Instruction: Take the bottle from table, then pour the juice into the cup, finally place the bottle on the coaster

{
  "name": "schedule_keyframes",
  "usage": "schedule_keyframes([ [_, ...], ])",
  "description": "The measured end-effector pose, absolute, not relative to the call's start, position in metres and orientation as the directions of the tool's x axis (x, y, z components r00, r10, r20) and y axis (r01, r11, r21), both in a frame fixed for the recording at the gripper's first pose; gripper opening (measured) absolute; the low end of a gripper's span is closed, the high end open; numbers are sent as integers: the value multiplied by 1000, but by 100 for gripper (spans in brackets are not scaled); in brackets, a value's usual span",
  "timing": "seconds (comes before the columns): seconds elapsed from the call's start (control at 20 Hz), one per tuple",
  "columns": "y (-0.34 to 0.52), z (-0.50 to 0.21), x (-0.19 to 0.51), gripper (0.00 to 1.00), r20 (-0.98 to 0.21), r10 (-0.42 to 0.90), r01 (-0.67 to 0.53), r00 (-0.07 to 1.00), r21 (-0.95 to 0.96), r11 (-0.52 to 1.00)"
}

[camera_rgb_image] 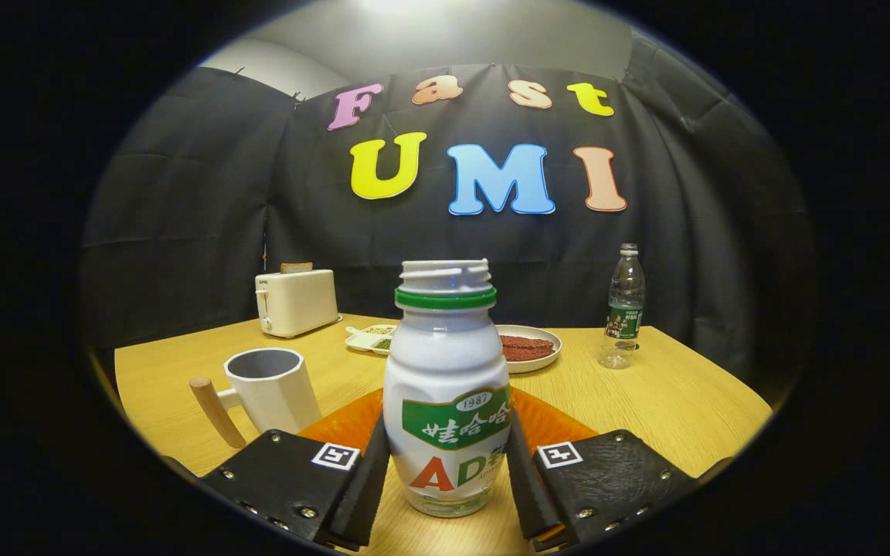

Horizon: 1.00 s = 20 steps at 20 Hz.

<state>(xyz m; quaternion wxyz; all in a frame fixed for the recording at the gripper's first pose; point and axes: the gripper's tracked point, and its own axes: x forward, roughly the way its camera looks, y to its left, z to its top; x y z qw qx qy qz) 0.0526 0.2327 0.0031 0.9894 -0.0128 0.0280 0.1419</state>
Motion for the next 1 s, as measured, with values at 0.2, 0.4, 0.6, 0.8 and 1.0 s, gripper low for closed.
schedule_keyframes([
  [0.2, 235, 3, 51, 63, -70, 273, -277, 959, -50, 960],
  [0.4, 232, 11, 52, 63, -70, 248, -255, 966, -124, 959],
  [0.6, 235, 26, 51, 63, -57, 217, -224, 975, -262, 939],
  [0.8, 239, 37, 50, 63, -42, 176, -179, 983, -376, 909],
  [1.0, 239, 43, 56, 63, -44, 113, -121, 993, -471, 874],
])
